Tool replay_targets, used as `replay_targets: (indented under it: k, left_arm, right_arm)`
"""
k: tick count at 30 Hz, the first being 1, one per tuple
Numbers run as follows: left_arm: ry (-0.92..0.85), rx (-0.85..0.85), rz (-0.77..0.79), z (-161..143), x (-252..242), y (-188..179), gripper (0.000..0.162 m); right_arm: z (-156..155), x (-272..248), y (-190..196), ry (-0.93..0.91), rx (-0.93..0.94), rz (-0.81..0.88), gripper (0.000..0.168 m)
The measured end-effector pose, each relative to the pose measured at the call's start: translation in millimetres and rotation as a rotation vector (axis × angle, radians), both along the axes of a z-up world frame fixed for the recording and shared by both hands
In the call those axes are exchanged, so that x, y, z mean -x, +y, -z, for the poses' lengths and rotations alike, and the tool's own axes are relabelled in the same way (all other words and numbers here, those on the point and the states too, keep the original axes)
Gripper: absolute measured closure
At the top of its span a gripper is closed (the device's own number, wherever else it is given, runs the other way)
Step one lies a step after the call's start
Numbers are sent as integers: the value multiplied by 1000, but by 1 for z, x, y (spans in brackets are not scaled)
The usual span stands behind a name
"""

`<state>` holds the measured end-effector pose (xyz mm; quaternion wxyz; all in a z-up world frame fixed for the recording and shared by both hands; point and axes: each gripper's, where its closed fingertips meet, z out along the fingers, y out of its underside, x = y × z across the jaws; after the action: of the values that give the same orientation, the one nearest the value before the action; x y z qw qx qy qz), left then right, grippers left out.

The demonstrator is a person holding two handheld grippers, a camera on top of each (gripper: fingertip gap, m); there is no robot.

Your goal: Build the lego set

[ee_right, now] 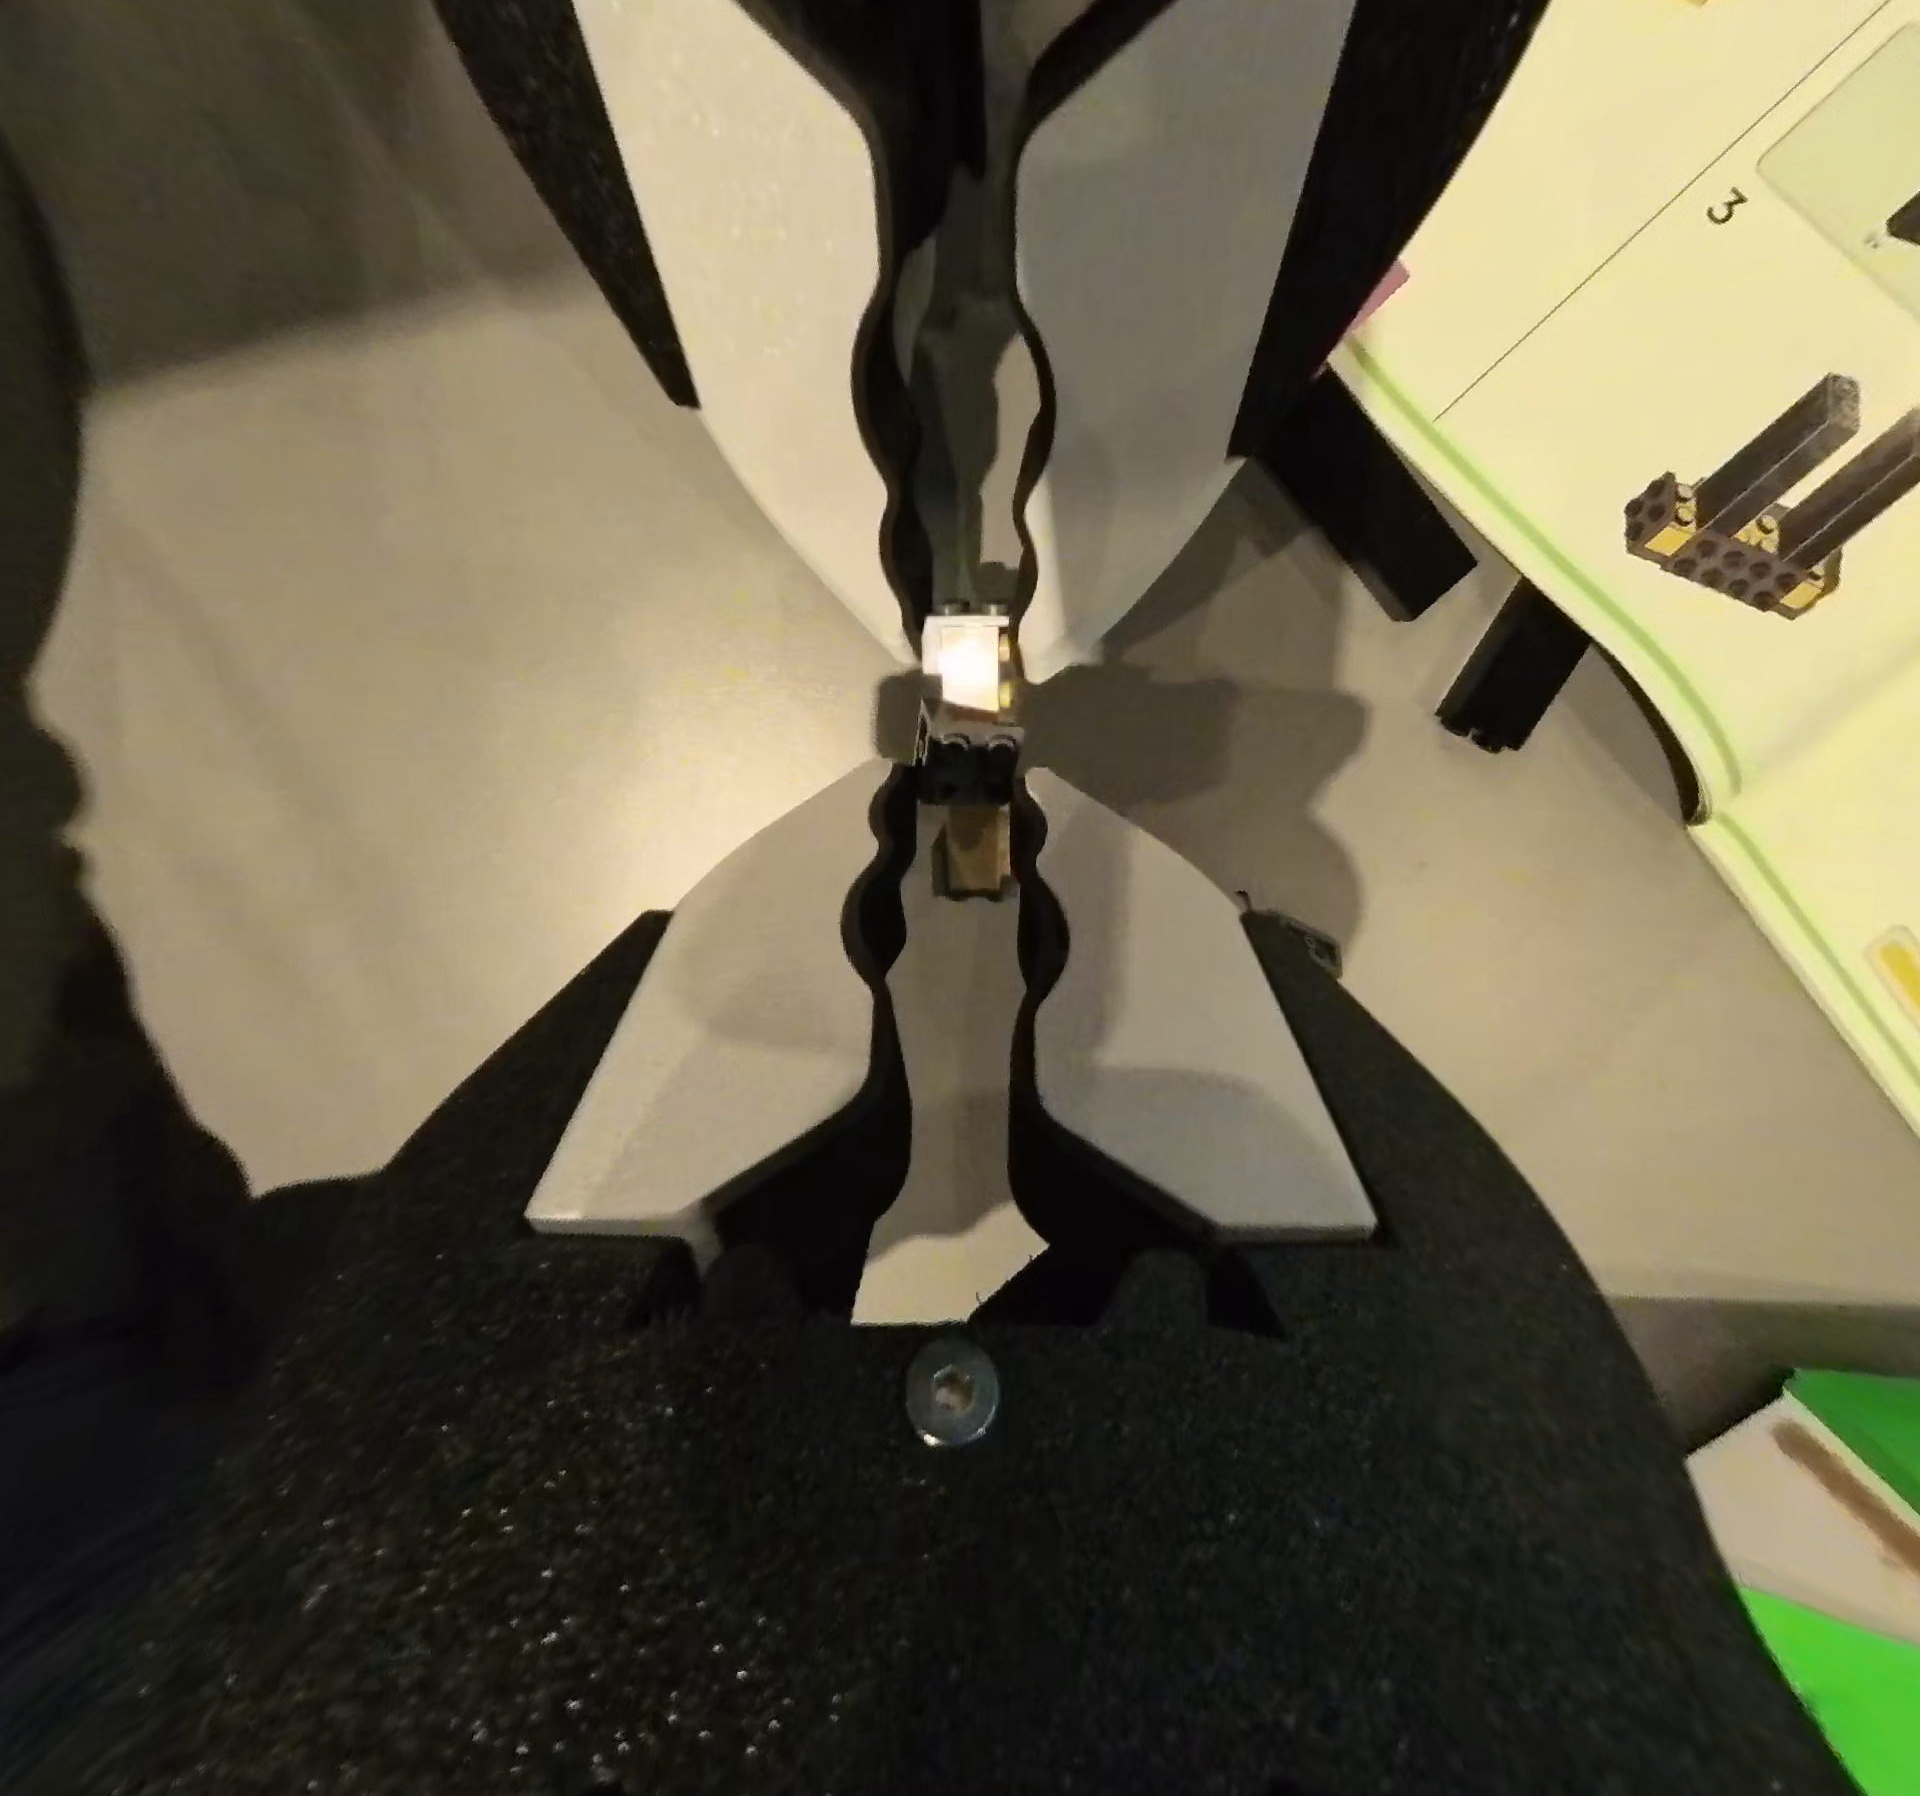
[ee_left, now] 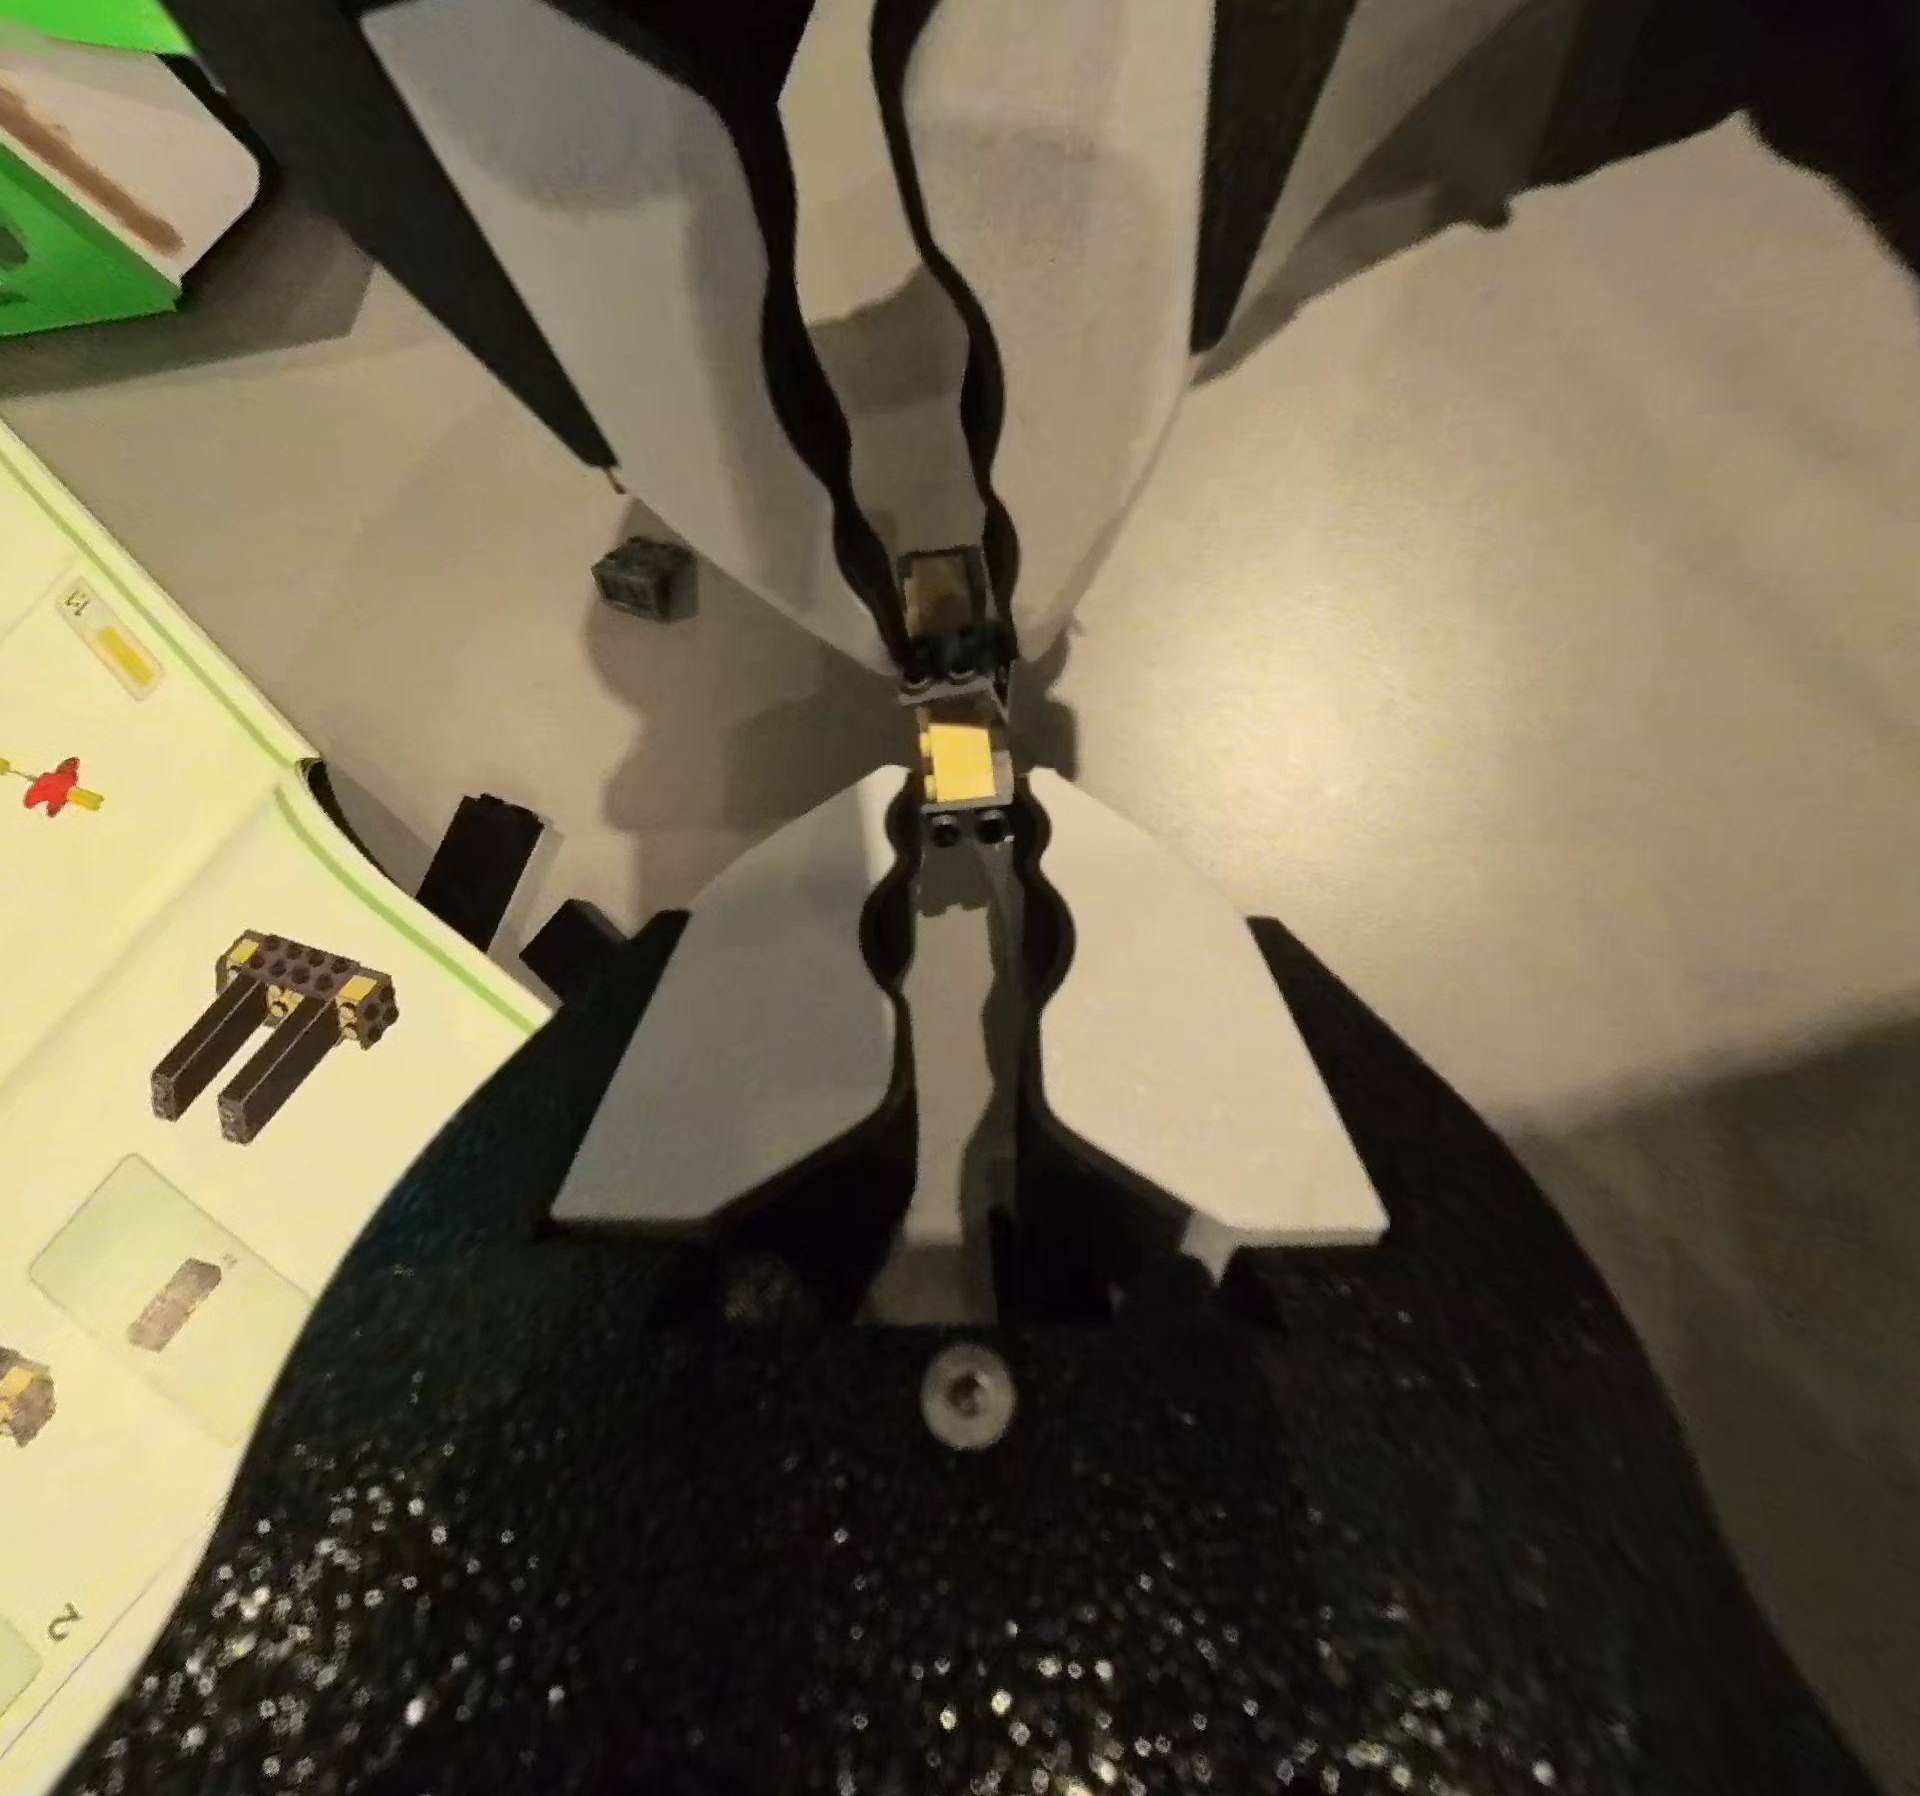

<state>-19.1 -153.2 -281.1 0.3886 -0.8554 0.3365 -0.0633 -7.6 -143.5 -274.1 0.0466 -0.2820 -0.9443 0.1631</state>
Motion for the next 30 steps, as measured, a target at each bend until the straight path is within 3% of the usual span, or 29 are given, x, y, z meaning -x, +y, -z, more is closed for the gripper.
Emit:
replay_targets:
  k: [30]
  left_arm:
    - [-73, -61, -27, -5, 2, 8, 146]
  right_arm:
    - [-1, 7, 5, 49, 24, 21, 151]
